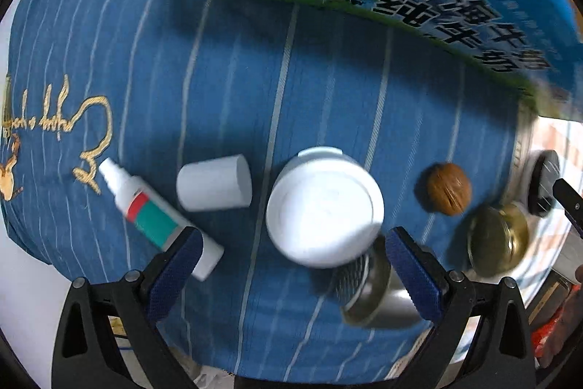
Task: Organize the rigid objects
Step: 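Grasp the white jar with the left tool while the right grasps the black tin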
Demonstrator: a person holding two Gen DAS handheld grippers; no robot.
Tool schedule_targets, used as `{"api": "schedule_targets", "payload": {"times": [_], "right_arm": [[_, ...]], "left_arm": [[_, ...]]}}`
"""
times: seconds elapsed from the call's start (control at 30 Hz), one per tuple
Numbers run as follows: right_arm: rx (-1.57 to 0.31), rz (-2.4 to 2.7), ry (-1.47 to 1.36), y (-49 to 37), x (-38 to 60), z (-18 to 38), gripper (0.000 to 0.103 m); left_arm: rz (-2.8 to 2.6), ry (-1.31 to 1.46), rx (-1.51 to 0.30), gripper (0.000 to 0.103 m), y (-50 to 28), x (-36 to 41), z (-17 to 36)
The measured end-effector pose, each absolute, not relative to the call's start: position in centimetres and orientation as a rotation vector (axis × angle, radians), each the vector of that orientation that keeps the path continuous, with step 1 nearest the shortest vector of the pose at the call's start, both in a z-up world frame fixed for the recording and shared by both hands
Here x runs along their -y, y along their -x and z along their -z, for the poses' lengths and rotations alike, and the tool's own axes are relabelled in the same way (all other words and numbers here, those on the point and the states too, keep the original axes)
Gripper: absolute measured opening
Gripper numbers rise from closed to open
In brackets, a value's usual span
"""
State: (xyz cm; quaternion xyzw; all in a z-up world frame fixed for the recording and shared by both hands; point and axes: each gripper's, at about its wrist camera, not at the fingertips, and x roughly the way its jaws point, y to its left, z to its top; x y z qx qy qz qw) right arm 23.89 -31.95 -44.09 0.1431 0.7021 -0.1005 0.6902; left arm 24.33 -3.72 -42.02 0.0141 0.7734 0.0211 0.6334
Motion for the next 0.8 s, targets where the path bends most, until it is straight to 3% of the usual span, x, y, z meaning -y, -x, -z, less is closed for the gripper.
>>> {"api": "schedule_targets", "payload": {"times": [0.1, 0.17, 0.3, 0.8], "right_arm": [[-1.592, 0.230, -0.328, -24.2, 32.0, 45.8, 0.096], [-1.623, 0.223, -0.362, -24.4, 32.2, 47.3, 0.093], [-1.654, 0.212, -0.429, -24.5, 32.2, 49.3, 0.079], [-1.755, 0.250, -0.352, -21.1, 29.8, 52.4, 0.081]], "left_arm": [[-0.029, -0.073, -1.770, 0.084, -24.6, 4.8, 43.1], [-0.010, -0.084, -1.779, 0.066, -24.7, 5.6, 43.5], [-0.020, -0.117, -1.756, 0.066, -25.2, 6.8, 44.0], [-0.018, -0.006, -1.789, 0.069, -25.3, 6.3, 49.4]]}}
